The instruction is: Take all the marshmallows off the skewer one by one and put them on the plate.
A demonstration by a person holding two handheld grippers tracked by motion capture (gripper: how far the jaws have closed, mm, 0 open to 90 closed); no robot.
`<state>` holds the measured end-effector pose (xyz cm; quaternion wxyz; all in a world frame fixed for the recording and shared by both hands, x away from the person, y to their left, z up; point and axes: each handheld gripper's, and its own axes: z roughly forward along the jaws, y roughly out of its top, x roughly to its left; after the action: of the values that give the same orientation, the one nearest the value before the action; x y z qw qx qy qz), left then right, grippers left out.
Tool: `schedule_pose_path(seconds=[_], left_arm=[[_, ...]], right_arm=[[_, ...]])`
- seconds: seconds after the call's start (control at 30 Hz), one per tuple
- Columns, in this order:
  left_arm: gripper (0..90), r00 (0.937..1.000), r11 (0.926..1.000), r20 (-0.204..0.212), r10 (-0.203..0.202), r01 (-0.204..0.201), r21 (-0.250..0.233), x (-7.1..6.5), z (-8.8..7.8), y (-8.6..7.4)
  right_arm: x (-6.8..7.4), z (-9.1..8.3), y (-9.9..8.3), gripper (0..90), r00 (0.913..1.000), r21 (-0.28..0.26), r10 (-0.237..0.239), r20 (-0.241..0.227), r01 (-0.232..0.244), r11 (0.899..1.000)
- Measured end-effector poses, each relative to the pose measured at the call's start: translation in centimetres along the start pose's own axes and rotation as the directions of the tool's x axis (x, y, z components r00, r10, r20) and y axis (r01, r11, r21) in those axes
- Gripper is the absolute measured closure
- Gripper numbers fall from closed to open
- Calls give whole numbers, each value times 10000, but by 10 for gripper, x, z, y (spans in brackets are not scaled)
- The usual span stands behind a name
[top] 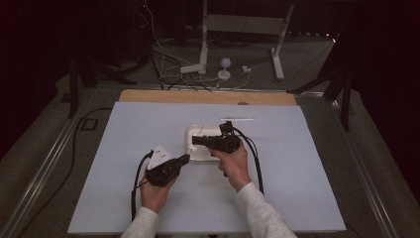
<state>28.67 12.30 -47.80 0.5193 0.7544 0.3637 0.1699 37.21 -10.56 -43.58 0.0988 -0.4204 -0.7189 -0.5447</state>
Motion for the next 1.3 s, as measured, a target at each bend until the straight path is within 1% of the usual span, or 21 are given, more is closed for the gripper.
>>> schedule_pose_path(seconds=[0.13, 0.3, 0.33, 0.37, 0.43, 0.47, 0.5, 0.53, 0.57, 0.6, 0.63, 0.7, 0.77, 0.97, 1.0, 1.03, 1.07, 1.2, 1.23, 1.27, 1.3], left_arm=[[900, 9999, 9999, 38, 102, -102, -79, 0, 0, 0], [900, 9996, 9996, -107, 274, -275, -115, 0, -2, 0], [900, 9993, 9994, -133, 341, -342, -67, 0, -2, 0], [900, 9987, 9990, -272, 435, -436, -34, -1, -2, 0], [900, 9982, 9987, -332, 505, -502, 104, -1, -1, 0], [900, 9961, 9971, -531, 700, -683, 324, -2, 0, -2], [900, 9967, 9975, -482, 659, -645, 292, -1, 0, -5], [900, 9982, 9987, -319, 506, -503, 110, -1, -1, -4], [900, 9960, 9963, -363, 820, -811, 273, -4, 2, -1], [900, 9960, 9963, -363, 820, -811, 273, -4, 2, -1], [900, 9975, 9977, -229, 661, -657, 181, -3, 2, -2], [900, 9972, 9975, -301, 687, -681, 182, -2, 1, -1], [900, 9965, 9971, -407, 732, -724, 216, -1, -1, -1], [900, 9957, 9968, -514, 765, -752, 254, 0, -1, -2], [900, 9962, 9968, -430, 758, -746, 277, 1, -2, -2], [900, 9956, 9967, -514, 777, -764, 277, 1, -2, -2], [900, 9964, 9972, -473, 709, -697, 256, 1, -1, -2], [900, 9956, 9968, -529, 776, -764, 250, 1, -3, -2], [900, 9958, 9967, -497, 775, -761, 292, 2, -2, -2], [900, 9941, 9955, -619, 885, -862, 396, 1, -2, -2], [900, 9922, 9928, -750, 991, -935, 750, 2, 0, -5]], right_arm=[[1, -3, 3, 801, 10000, -101, 22, 93, -21, 9999], [2, -5, 6, 803, 9999, -266, 24, 115, -21, 9996], [2, -5, 6, 804, 9999, -326, 52, 92, -49, 9995], [1, -5, 7, 804, 9999, -377, 84, 102, -80, 9993], [0, -7, 8, 806, 9998, -506, 171, 133, -164, 9986], [-1, -10, 9, 807, 9995, -804, 257, 207, -239, 9965], [-1, -10, 9, 807, 9995, -804, 257, 207, -239, 9965], [-4, -18, 16, 805, 9993, -921, 330, 151, -315, 9952], [-2, -20, 18, 805, 9993, -798, 78, 360, -50, 9968], [-2, -20, 18, 805, 9993, -798, 78, 360, -50, 9968], [0, -20, 19, 804, 9991, -756, -40, 430, 72, 9971], [1, -22, 23, 803, 9990, -765, -56, 447, 90, 9970], [-2, -21, 24, 801, 9994, -894, 87, 326, -58, 9960], [-3, -22, 26, 800, 9994, -1080, 168, 305, -134, 9941], [-3, -22, 27, 800, 9994, -1098, 160, 299, -127, 9939], [-3, -22, 28, 799, 9994, -1142, 158, 303, -123, 9934], [-3, -22, 28, 799, 9994, -1167, 149, 302, -113, 9931], [-2, -24, 31, 799, 9994, -1281, 135, 316, -94, 9917], [-2, -24, 31, 799, 9994, -1308, 147, 300, -107, 9914], [-3, -25, 31, 799, 9994, -1379, 156, 320, -110, 9904], [-4, -28, 32, 801, 9991, -1560, 192, 379, -131, 9877]])
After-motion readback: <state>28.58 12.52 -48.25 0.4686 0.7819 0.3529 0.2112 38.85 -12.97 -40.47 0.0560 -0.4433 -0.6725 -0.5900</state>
